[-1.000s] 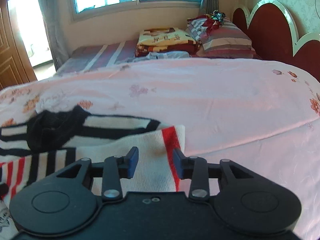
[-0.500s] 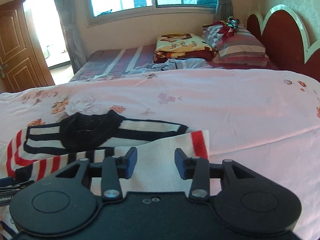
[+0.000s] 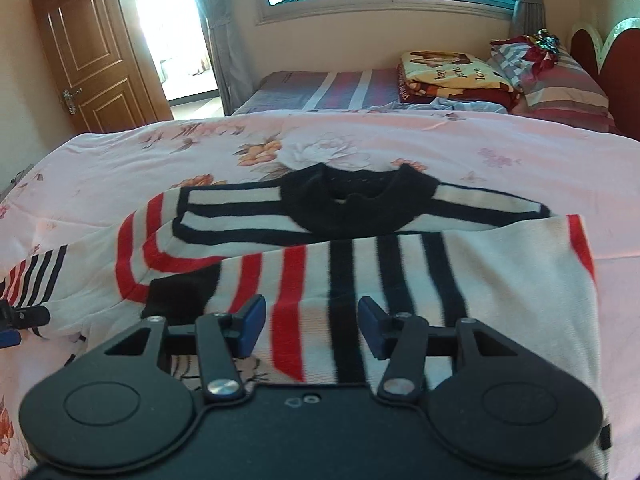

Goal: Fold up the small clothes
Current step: 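Reach the left gripper to the other sleeve's black cuff and grasp, then fold the held sleeve across the chest with the left gripper, release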

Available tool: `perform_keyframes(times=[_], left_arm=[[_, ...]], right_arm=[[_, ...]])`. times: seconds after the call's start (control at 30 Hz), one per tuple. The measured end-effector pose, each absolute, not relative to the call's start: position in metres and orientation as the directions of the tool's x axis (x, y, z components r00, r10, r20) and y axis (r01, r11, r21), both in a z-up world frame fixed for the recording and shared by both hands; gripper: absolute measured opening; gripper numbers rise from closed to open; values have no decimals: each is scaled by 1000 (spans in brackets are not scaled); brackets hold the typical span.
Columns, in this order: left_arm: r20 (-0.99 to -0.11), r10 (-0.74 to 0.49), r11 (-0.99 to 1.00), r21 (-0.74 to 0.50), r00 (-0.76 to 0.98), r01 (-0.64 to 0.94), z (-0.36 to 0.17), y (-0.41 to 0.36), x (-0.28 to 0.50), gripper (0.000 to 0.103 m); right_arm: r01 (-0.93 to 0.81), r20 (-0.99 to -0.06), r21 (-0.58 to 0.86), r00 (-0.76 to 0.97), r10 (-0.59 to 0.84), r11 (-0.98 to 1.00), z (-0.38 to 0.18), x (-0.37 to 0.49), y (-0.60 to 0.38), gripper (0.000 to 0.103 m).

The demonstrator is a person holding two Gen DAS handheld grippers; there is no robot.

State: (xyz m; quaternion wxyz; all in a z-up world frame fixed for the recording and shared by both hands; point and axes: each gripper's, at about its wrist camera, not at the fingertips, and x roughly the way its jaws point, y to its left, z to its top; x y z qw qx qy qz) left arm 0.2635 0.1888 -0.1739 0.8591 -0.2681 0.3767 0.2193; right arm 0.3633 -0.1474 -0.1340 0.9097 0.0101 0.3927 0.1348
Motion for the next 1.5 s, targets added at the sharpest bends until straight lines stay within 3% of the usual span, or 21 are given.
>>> perform_keyframes(times=[0.17,0.43,0.5,0.53,0.57,0.6,0.73,0.87,1.0,1.1,1.2,1.23,1.3,1.4,1.5], left_arm=[[-771,149,636,-405,620,-657,-199,256,238,78],[-689,157,596,-505,708,-624,-214,299,266,77],[-675,175,580,-518,717,-629,-213,306,268,60],[-679,189,565,-515,709,-645,-214,311,269,31],[-683,193,536,-529,705,-658,-217,317,268,11],[-682,189,498,-554,707,-667,-221,324,266,7],[-661,203,496,-567,723,-658,-218,322,268,7],[-566,202,635,-545,799,-547,-177,291,287,6],[-454,39,809,-509,890,-295,-118,225,329,6],[-432,-160,862,-499,888,-87,-93,159,359,6],[-476,-342,882,-461,810,102,-90,80,383,6],[-501,-381,879,-458,777,136,-96,57,391,6],[-579,-445,869,-464,683,173,-113,21,410,6],[-672,-474,867,-468,569,169,-142,-22,420,6],[-689,-477,866,-475,546,156,-147,-38,407,8]], right_arm=[[-250,-718,108,650,250,962,-142,362,-104,50],[-215,-742,0,654,144,977,-165,374,-70,52],[-215,-740,-15,659,134,977,-167,374,-67,53],[-212,-739,-14,660,132,977,-167,374,-67,54],[-207,-740,-12,660,131,978,-167,374,-66,54],[-205,-740,-12,660,129,979,-167,374,-66,54],[-212,-736,-20,665,129,977,-169,374,-65,54],[-226,-719,-51,684,121,973,-173,370,-62,54],[-238,-693,-87,712,113,967,-177,361,-58,55],[-251,-679,-98,725,120,963,-179,358,-59,55],[-266,-690,-43,705,164,963,-169,358,-71,54],[-255,-686,-16,707,176,967,-162,355,-81,49],[-213,-662,-10,733,154,977,-151,343,-106,51],[-162,-684,8,719,124,987,-147,332,-148,52],[-107,-704,82,698,134,991,-146,326,-187,53]])
